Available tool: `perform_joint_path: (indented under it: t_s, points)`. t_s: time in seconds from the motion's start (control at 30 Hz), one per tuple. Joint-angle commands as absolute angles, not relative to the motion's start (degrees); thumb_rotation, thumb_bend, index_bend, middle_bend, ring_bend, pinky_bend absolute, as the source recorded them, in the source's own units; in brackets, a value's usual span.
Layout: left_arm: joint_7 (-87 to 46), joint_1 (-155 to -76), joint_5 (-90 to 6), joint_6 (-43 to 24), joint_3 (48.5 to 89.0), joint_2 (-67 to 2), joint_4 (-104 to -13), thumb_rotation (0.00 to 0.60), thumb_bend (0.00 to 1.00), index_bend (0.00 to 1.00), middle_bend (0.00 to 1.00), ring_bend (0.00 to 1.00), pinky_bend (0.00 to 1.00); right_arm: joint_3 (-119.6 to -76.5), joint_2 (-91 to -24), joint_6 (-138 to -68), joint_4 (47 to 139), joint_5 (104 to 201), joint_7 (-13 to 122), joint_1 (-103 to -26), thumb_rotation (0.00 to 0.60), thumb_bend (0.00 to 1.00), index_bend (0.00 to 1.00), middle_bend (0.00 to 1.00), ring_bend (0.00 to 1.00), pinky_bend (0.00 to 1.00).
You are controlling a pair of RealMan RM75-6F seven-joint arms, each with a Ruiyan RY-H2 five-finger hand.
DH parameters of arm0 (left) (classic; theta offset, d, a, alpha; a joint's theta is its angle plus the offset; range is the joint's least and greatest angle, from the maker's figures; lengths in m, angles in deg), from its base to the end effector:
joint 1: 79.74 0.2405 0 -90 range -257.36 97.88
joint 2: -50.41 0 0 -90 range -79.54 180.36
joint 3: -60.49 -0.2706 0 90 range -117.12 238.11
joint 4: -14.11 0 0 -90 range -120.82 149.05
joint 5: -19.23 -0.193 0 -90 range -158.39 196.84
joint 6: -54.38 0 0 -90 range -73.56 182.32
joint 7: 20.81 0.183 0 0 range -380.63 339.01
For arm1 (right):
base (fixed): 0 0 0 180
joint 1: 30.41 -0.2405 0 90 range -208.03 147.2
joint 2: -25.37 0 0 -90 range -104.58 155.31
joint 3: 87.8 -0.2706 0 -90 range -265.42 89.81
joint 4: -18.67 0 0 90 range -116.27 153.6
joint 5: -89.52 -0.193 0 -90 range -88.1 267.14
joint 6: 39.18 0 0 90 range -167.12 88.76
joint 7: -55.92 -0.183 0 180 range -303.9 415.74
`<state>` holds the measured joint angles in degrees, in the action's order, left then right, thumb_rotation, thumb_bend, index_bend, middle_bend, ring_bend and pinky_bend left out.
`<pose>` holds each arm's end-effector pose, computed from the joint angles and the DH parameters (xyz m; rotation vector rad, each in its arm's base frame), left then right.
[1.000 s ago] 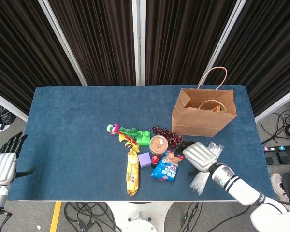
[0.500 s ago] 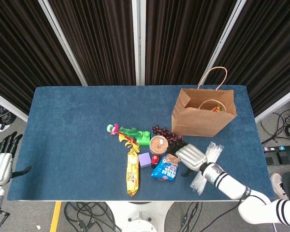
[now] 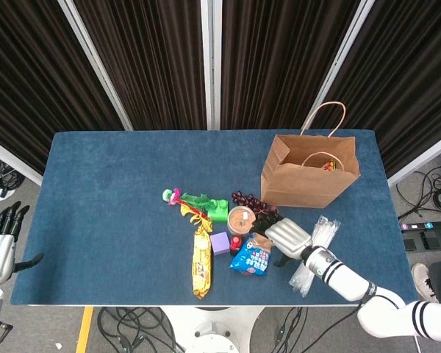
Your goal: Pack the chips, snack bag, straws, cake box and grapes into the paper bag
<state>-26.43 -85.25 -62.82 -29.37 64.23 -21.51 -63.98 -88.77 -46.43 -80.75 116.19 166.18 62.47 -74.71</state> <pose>-0.3614 0.2288 0.1642 -1.3129 -0.9167 -0.8694 -0.1606 -0.3296 0.0080 2.2580 -1.0137 0.7408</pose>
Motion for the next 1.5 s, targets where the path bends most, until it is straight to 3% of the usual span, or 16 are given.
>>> perform_joint_path:
  t_s: [0.03, 0.4, 0.87, 1.13, 1.5]
  points:
    - [-26.9, -85.0, -62.7, -29.3, 64.1, -21.6, -63.4, 0.600, 0.09, 0.05, 0.01, 0.00, 0.16, -88.6, -47.4, -80.0, 115.6, 165.1, 63.5, -75.0, 0.600, 0.02, 0.19, 0.12, 0.00, 0.00]
    - [-28.0, -84.9, -62.3, -28.9, 64.3, -22.1, -62.0, 0.600, 0.09, 0.05, 0.01, 0.00, 0.16, -88.3, -49.3, -79.9, 114.7, 163.2, 66.3, -75.2, 0.600, 0.05, 0.19, 0.14, 0.00, 0.01]
    - [-29.2, -84.7, -62.4, -28.7, 64.3, -22.6, -60.8, 0.600, 0.09, 0.05, 0.01, 0.00, 0.16, -86.5, -46.6, -82.7, 119.9, 163.1, 71.8, -73.8, 0.600, 0.05, 0.22, 0.18, 0.04, 0.13]
    - [-29.6, -84.6, -62.1, -28.5, 64.4, -22.9, -60.3, 0.600, 0.09, 0.05, 0.01, 0.00, 0.16, -86.4, -48.8, -81.9, 118.1, 158.5, 75.4, -74.3, 0.600, 0.06, 0.25, 0.19, 0.07, 0.19]
    - [-30.3, -84.4, -61.5, -27.9, 64.5, -23.3, -59.1, 0.600, 0.09, 0.04, 0.01, 0.00, 0.16, -87.2, -52.3, -80.5, 114.5, 154.3, 76.6, -75.8, 0.600, 0.06, 0.26, 0.19, 0.07, 0.19]
